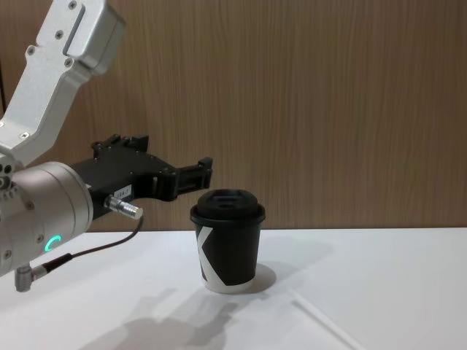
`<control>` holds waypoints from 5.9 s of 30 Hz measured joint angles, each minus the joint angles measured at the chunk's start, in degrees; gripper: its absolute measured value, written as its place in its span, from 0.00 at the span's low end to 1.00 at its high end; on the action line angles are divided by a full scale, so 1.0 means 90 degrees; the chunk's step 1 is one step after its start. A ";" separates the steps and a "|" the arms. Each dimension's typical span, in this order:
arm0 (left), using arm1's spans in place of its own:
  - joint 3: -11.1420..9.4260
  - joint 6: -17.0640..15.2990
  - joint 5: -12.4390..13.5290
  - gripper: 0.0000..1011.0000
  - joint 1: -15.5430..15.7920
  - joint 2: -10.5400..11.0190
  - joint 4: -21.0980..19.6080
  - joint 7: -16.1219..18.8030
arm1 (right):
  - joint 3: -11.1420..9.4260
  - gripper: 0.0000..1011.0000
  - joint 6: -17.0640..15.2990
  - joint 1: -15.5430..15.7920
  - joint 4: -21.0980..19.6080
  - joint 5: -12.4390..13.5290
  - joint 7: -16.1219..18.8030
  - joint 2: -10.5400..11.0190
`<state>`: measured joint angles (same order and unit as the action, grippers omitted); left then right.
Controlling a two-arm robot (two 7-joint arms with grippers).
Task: Pick up the straw with one hand, pass it to the other hand, and insert it into the cup.
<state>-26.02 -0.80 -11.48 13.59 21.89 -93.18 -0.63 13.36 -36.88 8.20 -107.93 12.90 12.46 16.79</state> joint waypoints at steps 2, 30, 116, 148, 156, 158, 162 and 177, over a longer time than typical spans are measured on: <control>0.0000 0.0000 0.0000 0.99 0.0000 0.0000 0.0000 0.0000 | -0.0001 0.00 0.0001 0.0000 0.0000 0.0000 0.0000 0.0000; 0.0000 0.0000 0.0000 0.99 0.0000 0.0000 0.0000 0.0000 | -0.0451 0.00 0.1229 0.0596 -0.0408 -0.0397 -0.0467 -0.0027; 0.0000 0.0000 0.0000 0.99 0.0000 0.0000 0.0000 0.0000 | -0.0232 0.00 0.5719 -0.0831 0.0740 0.0089 0.0949 0.0184; 0.0264 0.0097 -0.1240 0.99 0.0114 0.0153 -0.0160 -0.1563 | -0.0159 0.00 0.5781 -0.0905 0.0814 0.0189 0.1035 0.0199; 0.0424 -0.0144 -0.2039 0.99 0.0188 0.0172 -0.0256 -0.2229 | -0.0156 0.00 0.5784 -0.0910 0.0818 0.0195 0.1039 0.0200; 0.0476 -0.0250 -0.2315 0.99 0.0210 0.0169 -0.0283 -0.2411 | -0.0156 0.00 0.5784 -0.0911 0.0819 0.0196 0.1039 0.0200; 0.0589 -0.0490 -0.2839 0.99 0.0252 0.0142 -0.0334 -0.2689 | -0.0156 0.00 0.5785 -0.0912 0.0819 0.0197 0.1039 0.0199; 0.0827 -0.1495 -0.4334 0.99 0.0373 0.0025 -0.0458 -0.3080 | -0.0156 0.00 0.5784 -0.0912 0.0819 0.0197 0.1038 0.0200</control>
<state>-18.58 -14.25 -50.49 16.94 22.12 -97.30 -28.35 11.95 15.18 -0.01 -100.56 14.68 21.81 18.58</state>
